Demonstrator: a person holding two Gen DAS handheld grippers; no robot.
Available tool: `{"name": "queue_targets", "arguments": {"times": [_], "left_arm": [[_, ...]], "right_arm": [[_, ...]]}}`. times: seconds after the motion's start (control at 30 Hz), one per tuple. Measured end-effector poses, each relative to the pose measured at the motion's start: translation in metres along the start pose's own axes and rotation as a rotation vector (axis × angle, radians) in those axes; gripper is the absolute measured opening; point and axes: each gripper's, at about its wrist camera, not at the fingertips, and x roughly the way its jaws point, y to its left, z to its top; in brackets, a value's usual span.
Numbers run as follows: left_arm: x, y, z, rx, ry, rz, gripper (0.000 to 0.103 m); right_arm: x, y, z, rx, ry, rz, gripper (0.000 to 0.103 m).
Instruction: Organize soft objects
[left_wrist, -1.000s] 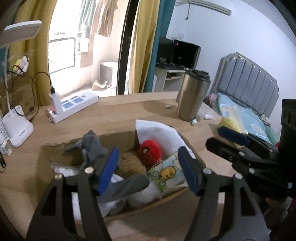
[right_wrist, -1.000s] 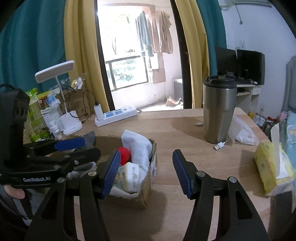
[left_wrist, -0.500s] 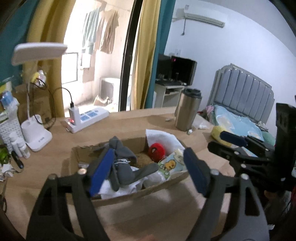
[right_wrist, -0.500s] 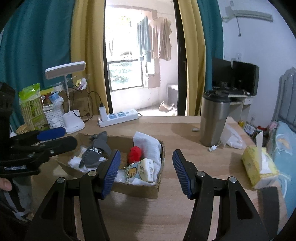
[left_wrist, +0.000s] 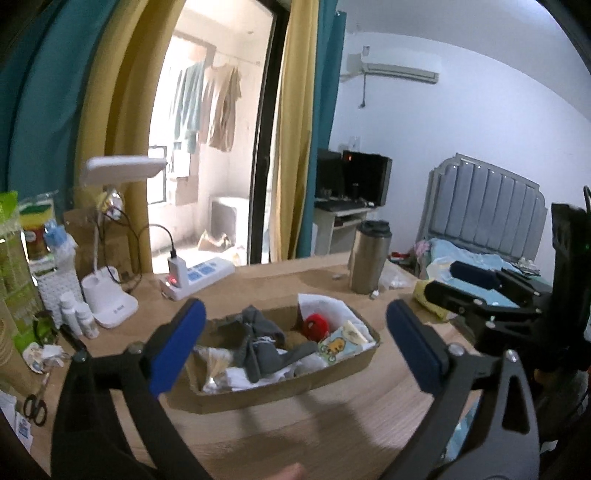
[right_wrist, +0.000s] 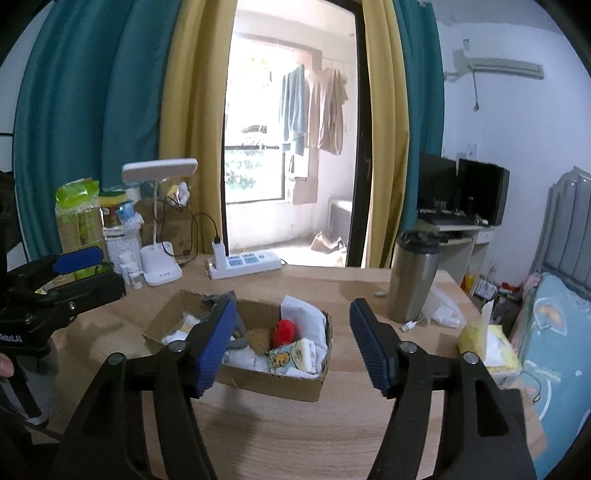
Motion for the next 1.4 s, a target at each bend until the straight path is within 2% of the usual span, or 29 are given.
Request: {"name": "queue_targets", "arguments": {"times": [0.1, 0.23, 0.47, 0.77, 1.4], "left_arm": [[-0.010, 0.000, 0.003, 0.010, -0.014, 0.001, 0.100], [-0.024, -0.001, 0.007, 0.017, -0.045, 0.024, 0.100], [-0.048, -0.007, 0.016, 0.006, -0.092, 0.028, 0.100], [-0.074, -0.017, 0.024, 0.012, -0.158, 0.059, 0.100], [-0.077, -0.019, 0.024, 0.004, -0.147, 0.072, 0.100]], "right_arm": [[-0.012, 0.000, 0.005, 0.006, -0.022, -0.014, 0.070], [-0.027, 0.000, 0.011, 0.018, -0.063, -0.030, 0.076], [-0.052, 0.004, 0.020, 0.013, -0.124, -0.039, 0.077], [-0.072, 0.006, 0.023, 0.019, -0.158, -0.047, 0.077], [-0.074, 0.007, 0.025, 0.009, -0.167, -0.041, 0.077]]}}
